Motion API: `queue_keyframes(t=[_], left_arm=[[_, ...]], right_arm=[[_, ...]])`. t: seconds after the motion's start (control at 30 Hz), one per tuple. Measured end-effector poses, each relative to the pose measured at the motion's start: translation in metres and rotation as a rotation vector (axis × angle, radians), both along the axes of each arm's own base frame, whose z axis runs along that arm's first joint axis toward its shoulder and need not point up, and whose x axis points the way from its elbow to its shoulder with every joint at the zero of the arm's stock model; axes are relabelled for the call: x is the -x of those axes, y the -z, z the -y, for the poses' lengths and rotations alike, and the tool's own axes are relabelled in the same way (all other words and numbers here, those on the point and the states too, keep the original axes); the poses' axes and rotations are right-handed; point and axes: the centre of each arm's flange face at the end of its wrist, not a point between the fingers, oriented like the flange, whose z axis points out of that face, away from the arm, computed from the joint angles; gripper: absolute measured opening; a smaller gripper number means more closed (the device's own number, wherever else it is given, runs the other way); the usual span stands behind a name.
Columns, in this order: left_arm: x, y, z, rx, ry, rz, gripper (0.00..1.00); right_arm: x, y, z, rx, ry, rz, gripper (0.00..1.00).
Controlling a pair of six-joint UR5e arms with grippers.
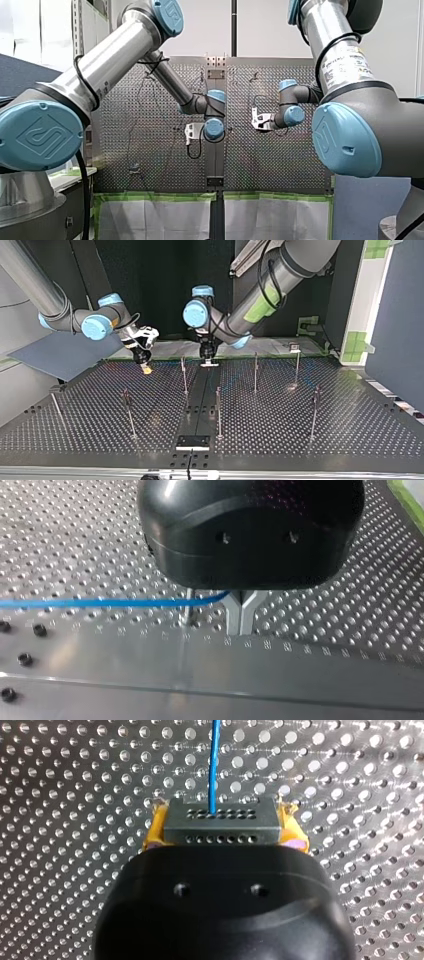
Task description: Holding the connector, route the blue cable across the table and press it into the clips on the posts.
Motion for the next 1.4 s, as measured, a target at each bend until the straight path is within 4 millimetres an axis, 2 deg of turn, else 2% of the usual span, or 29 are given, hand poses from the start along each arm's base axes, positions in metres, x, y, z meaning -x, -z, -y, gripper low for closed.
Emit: queue_keyframes(t=[0.37,1.2,1.4], left_arm=[[0.017,-0.002,0.012,0.006,-0.01,-0.007,0.0],[0.098,-0.009,0.076,0.003,0.083,-0.015,0.0],[0.093,-0.014,0.078,0.01,0.079,0.0,0.0]], right_arm=[[-0.008,-0.005,-0.002,0.013,-0.026,0.0,0.0],[-0.006,-0.016,-0.002,0.013,-0.067,0.025,0.0],[-0.006,-0.017,-0.001,0.016,-0.066,0.031,0.0]])
